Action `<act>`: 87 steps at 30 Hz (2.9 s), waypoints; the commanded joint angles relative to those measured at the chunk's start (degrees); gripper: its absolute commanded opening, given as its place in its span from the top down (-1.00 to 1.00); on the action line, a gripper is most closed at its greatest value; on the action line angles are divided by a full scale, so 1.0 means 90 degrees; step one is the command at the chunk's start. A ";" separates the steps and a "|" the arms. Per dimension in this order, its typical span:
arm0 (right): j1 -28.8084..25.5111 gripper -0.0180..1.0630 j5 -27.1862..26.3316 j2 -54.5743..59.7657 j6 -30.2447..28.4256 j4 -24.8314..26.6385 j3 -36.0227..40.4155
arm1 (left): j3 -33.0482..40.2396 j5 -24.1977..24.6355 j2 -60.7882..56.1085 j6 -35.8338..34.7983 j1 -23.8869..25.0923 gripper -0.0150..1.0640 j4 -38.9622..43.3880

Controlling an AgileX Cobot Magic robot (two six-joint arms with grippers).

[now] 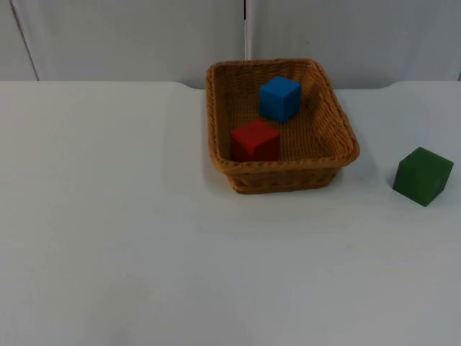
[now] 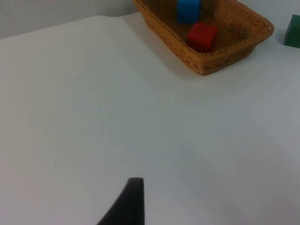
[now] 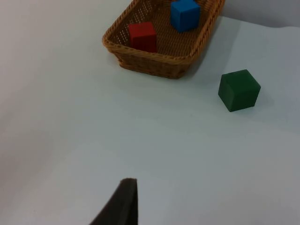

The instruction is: Pick up one cube with each hand and place exactly two cubes into the same basket, leaving the remaining cube outside.

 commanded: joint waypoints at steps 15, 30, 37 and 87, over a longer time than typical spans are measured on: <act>-0.0022 -0.98 -0.0021 -0.0021 0.0015 -0.0018 -0.0011 | 0.0033 -0.0011 -0.0023 -0.0020 0.1404 -0.97 0.0029; -0.0022 -0.98 -0.0021 -0.0021 0.0015 -0.0018 -0.0011 | 0.0033 -0.0011 -0.0023 -0.0020 0.2823 -0.97 0.0029; -0.0022 -0.98 -0.0021 -0.0021 0.0015 -0.0018 -0.0011 | 0.0033 -0.0011 -0.0023 -0.0020 0.3250 -0.97 0.0029; -0.2003 -0.98 -0.0021 -0.0021 0.0015 0.0035 -0.0011 | 0.0033 -0.0011 -0.0023 -0.0020 0.3323 -0.97 0.0029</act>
